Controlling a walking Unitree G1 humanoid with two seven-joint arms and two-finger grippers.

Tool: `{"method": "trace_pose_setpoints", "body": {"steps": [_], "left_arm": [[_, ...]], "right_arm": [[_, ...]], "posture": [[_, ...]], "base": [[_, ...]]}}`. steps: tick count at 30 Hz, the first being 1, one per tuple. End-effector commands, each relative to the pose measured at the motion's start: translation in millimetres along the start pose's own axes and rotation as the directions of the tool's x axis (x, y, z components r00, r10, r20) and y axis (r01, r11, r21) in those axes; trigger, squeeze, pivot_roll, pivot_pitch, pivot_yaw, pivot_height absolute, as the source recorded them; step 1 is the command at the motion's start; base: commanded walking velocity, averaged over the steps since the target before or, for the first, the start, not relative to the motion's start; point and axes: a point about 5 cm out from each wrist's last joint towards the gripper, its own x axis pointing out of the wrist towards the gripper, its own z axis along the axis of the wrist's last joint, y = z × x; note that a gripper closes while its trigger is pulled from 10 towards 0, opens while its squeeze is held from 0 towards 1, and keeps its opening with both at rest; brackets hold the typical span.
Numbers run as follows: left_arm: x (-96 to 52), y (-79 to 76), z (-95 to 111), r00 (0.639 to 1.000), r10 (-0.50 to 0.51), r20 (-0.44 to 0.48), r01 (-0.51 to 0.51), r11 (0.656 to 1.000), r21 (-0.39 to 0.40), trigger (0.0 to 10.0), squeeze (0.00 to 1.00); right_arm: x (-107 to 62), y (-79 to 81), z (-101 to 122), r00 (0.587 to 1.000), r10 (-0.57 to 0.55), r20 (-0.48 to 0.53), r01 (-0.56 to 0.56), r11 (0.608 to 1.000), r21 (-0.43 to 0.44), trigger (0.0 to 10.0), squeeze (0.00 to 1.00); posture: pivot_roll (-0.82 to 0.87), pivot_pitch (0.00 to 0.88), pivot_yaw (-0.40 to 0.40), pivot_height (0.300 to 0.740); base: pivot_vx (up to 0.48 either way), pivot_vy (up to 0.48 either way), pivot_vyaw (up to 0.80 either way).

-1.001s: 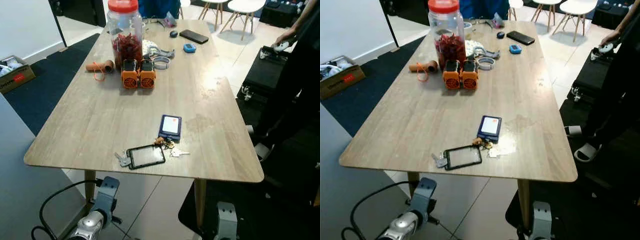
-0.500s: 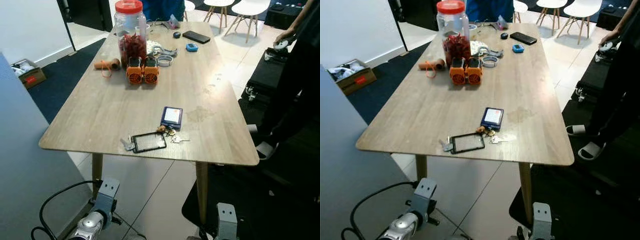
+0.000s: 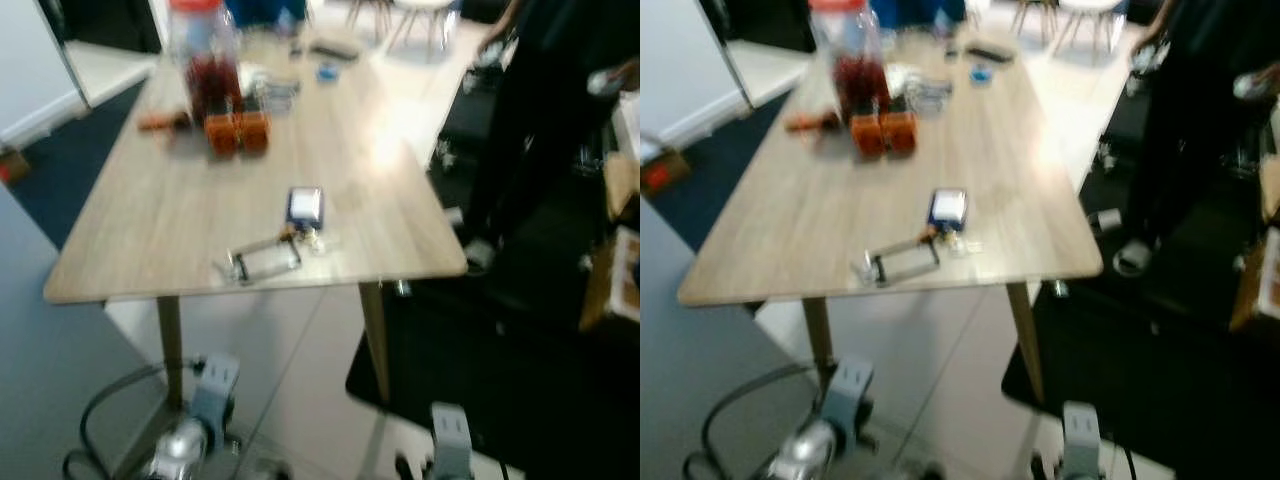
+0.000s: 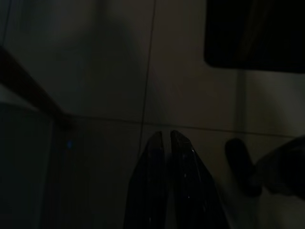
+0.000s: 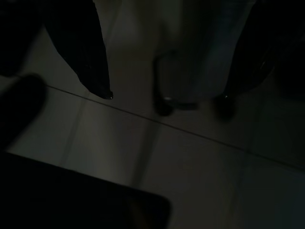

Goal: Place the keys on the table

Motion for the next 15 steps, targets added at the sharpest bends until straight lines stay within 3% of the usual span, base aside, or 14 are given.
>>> {"method": "trace_pose_setpoints", "body": {"steps": [1, 5, 15], "left_arm": [[-2.4, 1.1, -6.9, 1.000, 0.004, -0.022, -0.004, 1.000, -0.002, 10.0, 0.00], [-2.3, 1.0, -6.4, 1.000, 0.004, -0.018, -0.005, 1.000, -0.004, 10.0, 0.00], [-2.4, 1.2, -4.0, 1.000, 0.020, 0.009, -0.020, 1.000, -0.011, 10.0, 0.00]], "right_arm": [[-0.3, 3.7, -3.2, 1.000, 0.005, -0.012, -0.005, 1.000, 0.007, 10.0, 0.00], [-0.2, 4.2, -2.9, 1.000, 0.006, -0.010, -0.006, 1.000, 0.007, 10.0, 0.00], [0.4, 4.7, -0.9, 1.000, 0.011, -0.004, -0.011, 1.000, 0.003, 10.0, 0.00]], "posture": [[0.07, 0.041, -0.015, 0.740], [0.07, 0.041, -0.017, 0.740], [0.08, 0.048, -0.018, 0.740]], "base": [[-0.307, 0.000, 0.00], [-0.285, 0.000, 0.00], [0.000, 0.000, 0.00]]}}
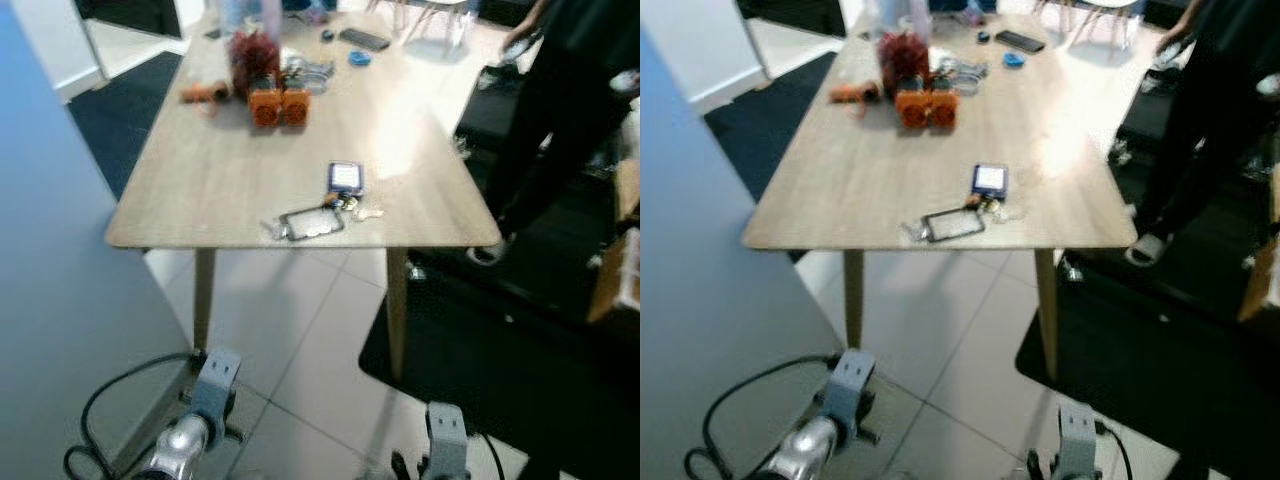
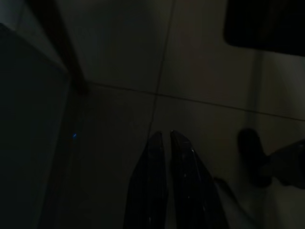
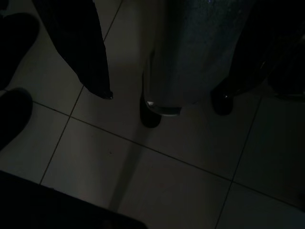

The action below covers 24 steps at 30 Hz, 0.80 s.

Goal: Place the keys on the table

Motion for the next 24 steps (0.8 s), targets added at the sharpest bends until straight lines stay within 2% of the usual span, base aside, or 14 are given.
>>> {"method": "trace_pose_setpoints", "body": {"steps": [1, 20, 24], "left_arm": [[0.1, 0.9, 2.6, 1.000, 0.005, 0.021, -0.005, 1.000, -0.001, 10.0, 0.00], [0.1, -0.8, 3.0, 1.000, -0.005, 0.027, 0.005, 1.000, -0.003, 10.0, 0.00], [0.7, -1.9, 3.5, 1.000, -0.009, 0.025, 0.009, 1.000, 0.000, 10.0, 0.00]], "right_arm": [[-0.2, -2.6, 0.1, 1.000, -0.006, -0.001, 0.006, 1.000, -0.001, 10.0, 0.00], [-0.2, 1.0, 1.3, 0.999, 0.030, 0.013, -0.030, 0.999, -0.020, 10.0, 0.00], [-0.2, 1.9, 2.2, 0.999, 0.043, 0.020, -0.042, 0.998, -0.044, 10.0, 0.00]], "posture": [[0.08, 0.048, -0.018, 0.740], [0.07, 0.054, -0.009, 0.740], [0.07, 0.054, -0.008, 0.740]], "base": [[0.000, 0.000, 0.00], [0.000, 0.000, 0.00], [0.000, 0.000, 0.80]]}}
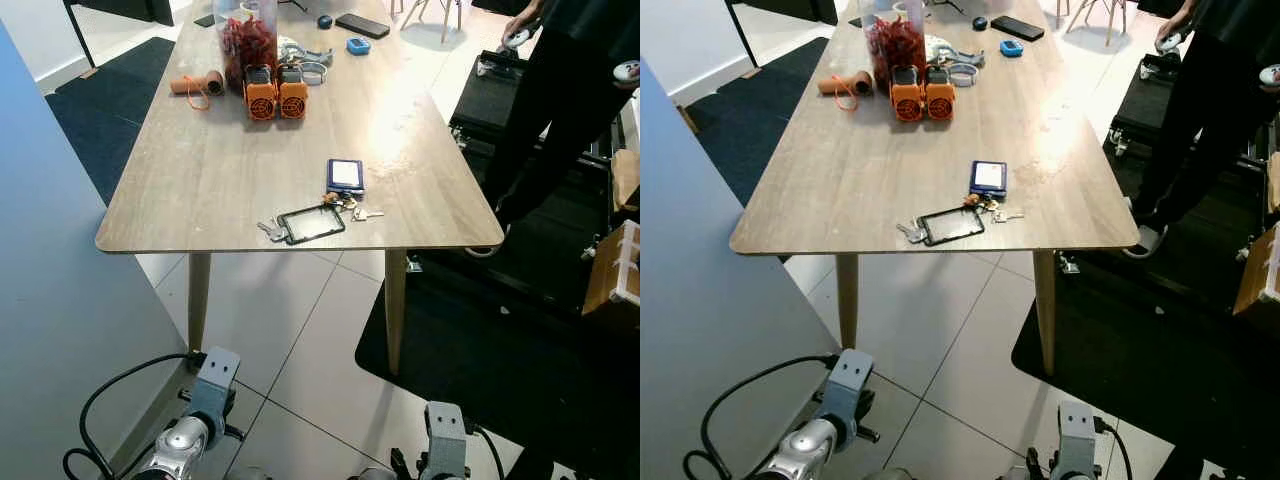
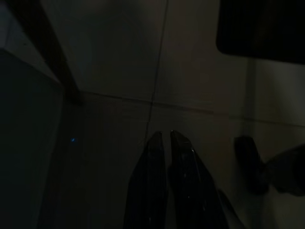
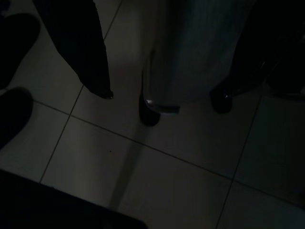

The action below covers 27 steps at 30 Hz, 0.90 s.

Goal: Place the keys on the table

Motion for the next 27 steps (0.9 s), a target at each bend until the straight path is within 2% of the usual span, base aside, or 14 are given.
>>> {"method": "trace_pose_setpoints", "body": {"steps": [1, 27], "left_arm": [[-2.0, -3.0, -7.5, 1.000, -0.005, -0.022, 0.005, 1.000, -0.011, 10.0, 0.00], [-2.9, -1.4, -9.5, 1.000, -0.002, -0.029, 0.001, 1.000, -0.012, 10.0, 0.00]], "right_arm": [[0.2, 1.9, 0.9, 1.000, 0.011, 0.008, -0.011, 1.000, -0.015, 10.0, 0.00], [0.5, 4.1, 0.7, 1.000, 0.024, 0.002, -0.024, 0.999, -0.039, 10.0, 0.00]], "posture": [[0.07, 0.053, -0.008, 0.740], [0.07, 0.055, -0.011, 0.740]], "base": [[0.000, 0.000, 0.80], [0.000, 0.000, 0.80]]}}
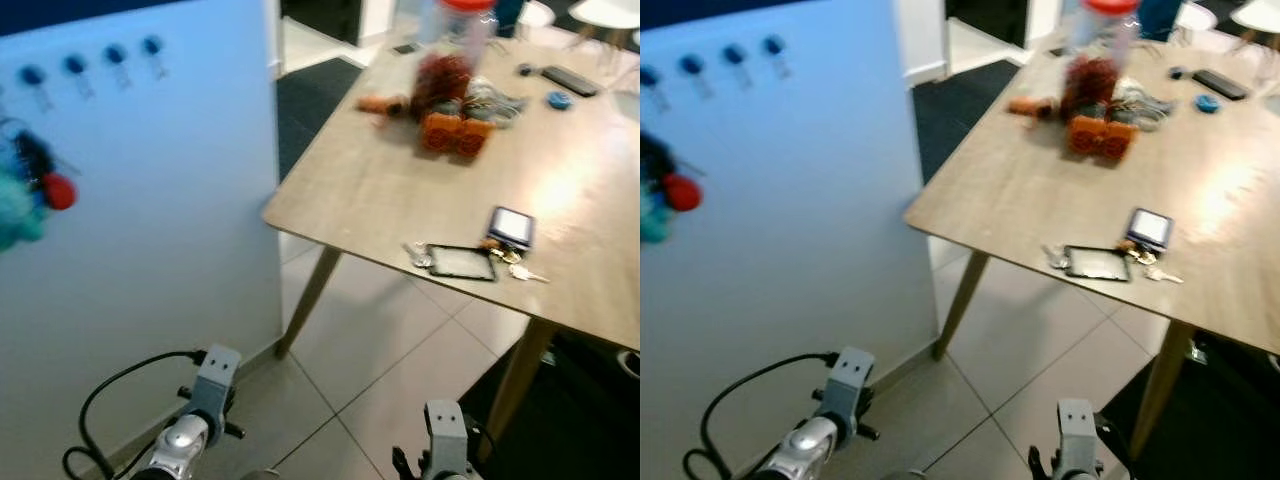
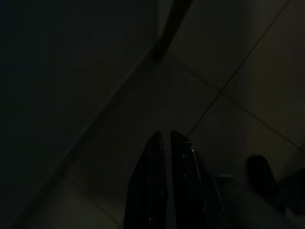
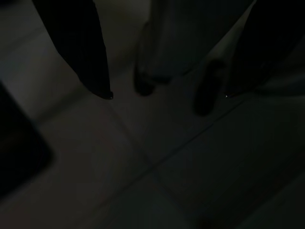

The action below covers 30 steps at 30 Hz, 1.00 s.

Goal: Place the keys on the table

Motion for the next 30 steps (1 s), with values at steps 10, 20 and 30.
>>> {"method": "trace_pose_setpoints", "body": {"steps": [10, 20, 30], "left_arm": [[-0.7, -0.8, -5, 1.000, 0.012, -0.029, -0.012, 1.000, -0.007, 10.0, 0.00], [1.6, 3.6, 0, 0.998, 0.044, -0.038, -0.044, 0.999, 0.007, 10.0, 0.00], [3.5, 8.6, 1, 0.993, 0.076, -0.089, -0.073, 0.996, 0.043, 10.0, 0.00]], "right_arm": [[-1.4, -4.1, -4, 1.000, -0.012, -0.019, 0.012, 1.000, 0.001, 10.0, 0.00], [1.4, -4.8, 7, 1.000, -0.019, 0.021, 0.019, 0.999, 0.041, 10.0, 0.00], [3.2, -8.2, 18, 0.997, -0.042, 0.070, 0.036, 0.996, 0.082, 10.0, 0.00]], "posture": [[0.07, 0.044, -0.005, 0.740], [0.05, 0.025, 0.003, 0.740], [0.03, 0.006, 0.027, 0.740]], "base": [[0.000, 0.000, 0.80], [0.000, 0.000, 0.80], [0.000, 0.000, 0.80]]}}
